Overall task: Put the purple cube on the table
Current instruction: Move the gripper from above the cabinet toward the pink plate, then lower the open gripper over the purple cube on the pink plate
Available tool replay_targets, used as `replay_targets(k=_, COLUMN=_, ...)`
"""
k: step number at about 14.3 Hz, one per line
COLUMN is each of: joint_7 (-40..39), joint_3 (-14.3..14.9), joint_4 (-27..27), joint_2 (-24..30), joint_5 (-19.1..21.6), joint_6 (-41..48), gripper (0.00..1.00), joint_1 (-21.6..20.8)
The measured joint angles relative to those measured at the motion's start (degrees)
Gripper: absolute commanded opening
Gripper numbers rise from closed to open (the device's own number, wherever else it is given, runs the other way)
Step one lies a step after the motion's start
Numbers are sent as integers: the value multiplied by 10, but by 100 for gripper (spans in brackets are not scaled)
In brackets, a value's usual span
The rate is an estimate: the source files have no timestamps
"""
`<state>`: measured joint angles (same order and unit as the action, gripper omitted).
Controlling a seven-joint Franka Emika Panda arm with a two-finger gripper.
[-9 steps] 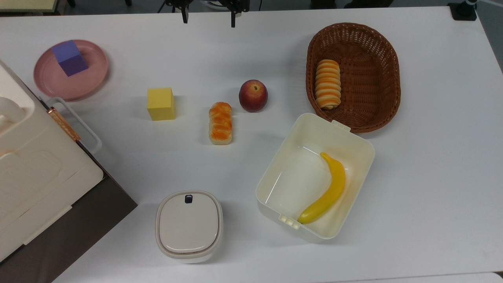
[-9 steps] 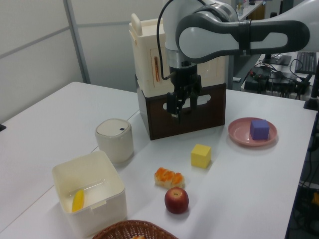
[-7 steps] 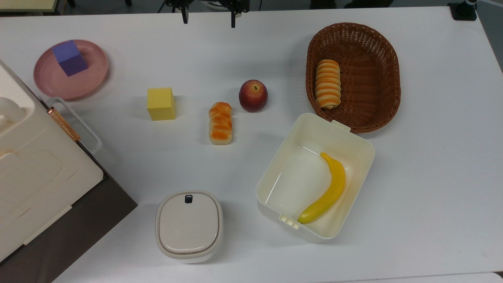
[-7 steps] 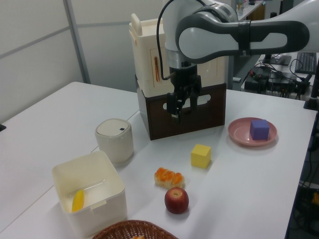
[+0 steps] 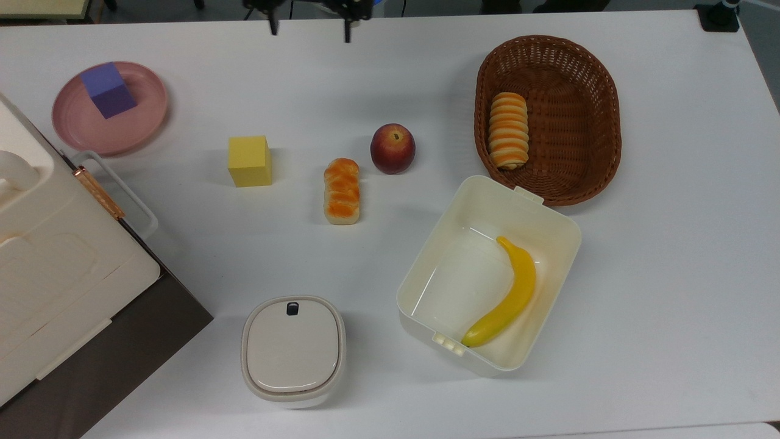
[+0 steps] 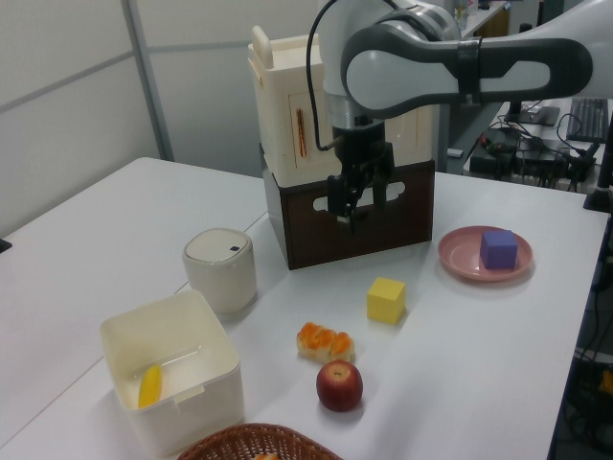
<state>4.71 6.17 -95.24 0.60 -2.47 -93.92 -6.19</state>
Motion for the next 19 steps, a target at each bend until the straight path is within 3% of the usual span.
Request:
replay_targets(k=4, joint_7=-95, joint_3=4, joint_4=0, joint_2=0, joint_5=0, joint_6=0, gripper=100, joint_1=83)
replay_targets(k=11, joint_7=-389, joint_3=9, joint_4=-10, joint_2=-3, joint_5=0, joint_6=-4, gripper=100, joint_1=276)
replay_targets(k=19, joint_7=-601, joint_3=11, joint_4=-127, joint_2=-36, joint_5=0, joint_6=-169, gripper=100, joint_1=385)
